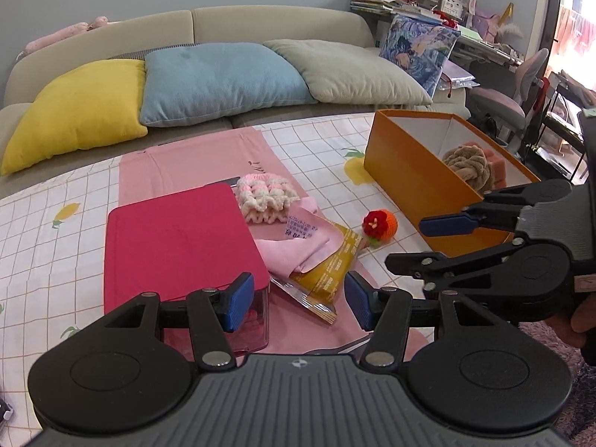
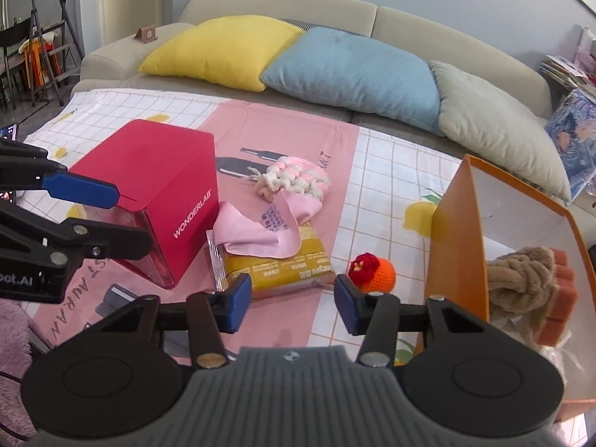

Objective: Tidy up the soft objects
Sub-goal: 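Grasp the pink cloth with the left gripper while the right gripper approaches the orange crochet ball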

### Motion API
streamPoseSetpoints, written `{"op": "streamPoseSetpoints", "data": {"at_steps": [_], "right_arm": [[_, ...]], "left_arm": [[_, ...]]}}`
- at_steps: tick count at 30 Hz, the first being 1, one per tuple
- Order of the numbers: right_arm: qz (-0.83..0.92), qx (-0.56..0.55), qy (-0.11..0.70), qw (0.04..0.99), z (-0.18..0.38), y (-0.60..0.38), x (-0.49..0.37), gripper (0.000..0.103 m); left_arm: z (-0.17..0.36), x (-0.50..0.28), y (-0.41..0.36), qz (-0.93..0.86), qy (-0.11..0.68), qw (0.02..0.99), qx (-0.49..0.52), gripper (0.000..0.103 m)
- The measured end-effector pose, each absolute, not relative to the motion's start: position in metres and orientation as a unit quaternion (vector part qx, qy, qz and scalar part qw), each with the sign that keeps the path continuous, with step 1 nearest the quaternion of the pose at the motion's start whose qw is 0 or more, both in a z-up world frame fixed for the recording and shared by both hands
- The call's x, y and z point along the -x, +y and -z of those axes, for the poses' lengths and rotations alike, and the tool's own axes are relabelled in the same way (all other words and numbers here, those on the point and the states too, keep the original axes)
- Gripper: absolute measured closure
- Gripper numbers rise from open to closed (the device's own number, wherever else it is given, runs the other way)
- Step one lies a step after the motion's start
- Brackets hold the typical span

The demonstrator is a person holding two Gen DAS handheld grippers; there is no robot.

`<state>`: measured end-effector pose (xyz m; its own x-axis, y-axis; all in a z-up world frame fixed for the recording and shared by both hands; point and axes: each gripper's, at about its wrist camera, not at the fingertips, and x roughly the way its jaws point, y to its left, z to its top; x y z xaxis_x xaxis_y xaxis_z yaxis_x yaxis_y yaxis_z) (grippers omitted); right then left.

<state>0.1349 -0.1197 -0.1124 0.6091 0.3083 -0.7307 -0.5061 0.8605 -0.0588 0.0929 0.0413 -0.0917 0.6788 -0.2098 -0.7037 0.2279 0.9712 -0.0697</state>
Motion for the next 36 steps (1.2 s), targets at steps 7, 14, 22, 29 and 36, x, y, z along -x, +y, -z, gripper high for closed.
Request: {"op": "streamPoseSetpoints", "data": {"at_steps": [7,14,22,29,36], "right_arm": [[-0.232,0.139,0.388,0.881,0.123,-0.118,-0.155,0.062],[-0.226,0.137,0.407,0.875,0.135,-0.122,-0.178,0.063],[-0.22,0.125,0.413,0.875,0.145,-0.138,-0.188,0.067],[-0.227,0.136,0.411,0.872,0.151,-0.143,-0.192,0.067],[-0.222,0.134,0.41,0.874,0.158,-0.148,-0.196,0.067]], "left_arm": [[0.095,-0.103,0.032,0.137,0.389,0.91,-0.043,0.037],[0.091,-0.123,0.013,0.156,0.392,0.902,-0.089,0.038],[0.111,-0.171,-0.013,0.184,0.452,0.861,-0.143,0.038],[0.139,-0.217,-0.025,0.209,0.534,0.801,-0.17,0.038],[0.161,-0.24,-0.033,0.209,0.578,0.762,-0.204,0.04]]}}
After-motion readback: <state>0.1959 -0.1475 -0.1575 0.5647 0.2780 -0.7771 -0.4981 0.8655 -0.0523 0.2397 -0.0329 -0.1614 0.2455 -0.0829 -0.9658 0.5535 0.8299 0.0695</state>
